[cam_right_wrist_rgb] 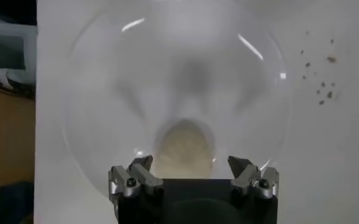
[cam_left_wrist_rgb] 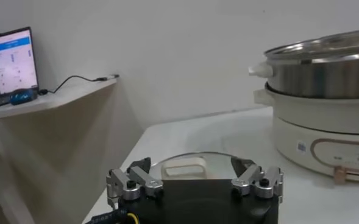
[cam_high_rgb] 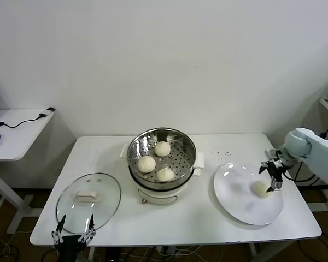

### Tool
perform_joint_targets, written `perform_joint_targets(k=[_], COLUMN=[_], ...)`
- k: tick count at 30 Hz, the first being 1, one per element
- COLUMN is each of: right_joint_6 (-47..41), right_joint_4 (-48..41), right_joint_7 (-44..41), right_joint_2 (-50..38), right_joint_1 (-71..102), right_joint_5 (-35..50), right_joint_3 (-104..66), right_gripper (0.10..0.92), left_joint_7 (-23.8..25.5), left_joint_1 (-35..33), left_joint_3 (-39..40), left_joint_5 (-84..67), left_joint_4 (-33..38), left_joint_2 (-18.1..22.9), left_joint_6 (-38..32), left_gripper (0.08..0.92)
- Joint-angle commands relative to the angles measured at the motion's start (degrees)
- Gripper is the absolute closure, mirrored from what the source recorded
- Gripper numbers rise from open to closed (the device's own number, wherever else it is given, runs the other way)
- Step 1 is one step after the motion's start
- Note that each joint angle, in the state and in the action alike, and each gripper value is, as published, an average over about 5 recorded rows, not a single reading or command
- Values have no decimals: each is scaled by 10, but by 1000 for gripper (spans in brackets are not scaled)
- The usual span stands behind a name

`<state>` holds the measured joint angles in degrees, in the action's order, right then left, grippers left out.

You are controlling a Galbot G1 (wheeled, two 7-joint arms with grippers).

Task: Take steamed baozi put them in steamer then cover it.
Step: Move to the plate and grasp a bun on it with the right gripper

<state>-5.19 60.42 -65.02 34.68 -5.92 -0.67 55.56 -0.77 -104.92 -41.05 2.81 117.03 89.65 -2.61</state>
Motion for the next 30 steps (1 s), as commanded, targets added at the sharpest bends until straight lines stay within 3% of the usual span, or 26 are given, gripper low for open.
perform_joint_targets(k=[1, 19, 30], right_joint_6=[-4, -7, -11], right_joint_4=[-51, -77, -76], right_joint_7=[0, -1, -2], right_joint_2=[22, 63, 57], right_joint_1=[59, 61, 38], right_joint_5=[-51, -41, 7], right_joint_3=[-51, -50, -35], right_gripper=[203, 205, 363], left_joint_7=[-1, -1, -1], left_joint_1=[1, 0, -1], left_joint_3=[0, -3, -4], left_joint_5=[0, -1, 0], left_joint_4=[0, -8, -7], left_joint_2=[3, 1, 0], left_joint_6=[-4, -5, -5], left_gripper=[177, 177, 177])
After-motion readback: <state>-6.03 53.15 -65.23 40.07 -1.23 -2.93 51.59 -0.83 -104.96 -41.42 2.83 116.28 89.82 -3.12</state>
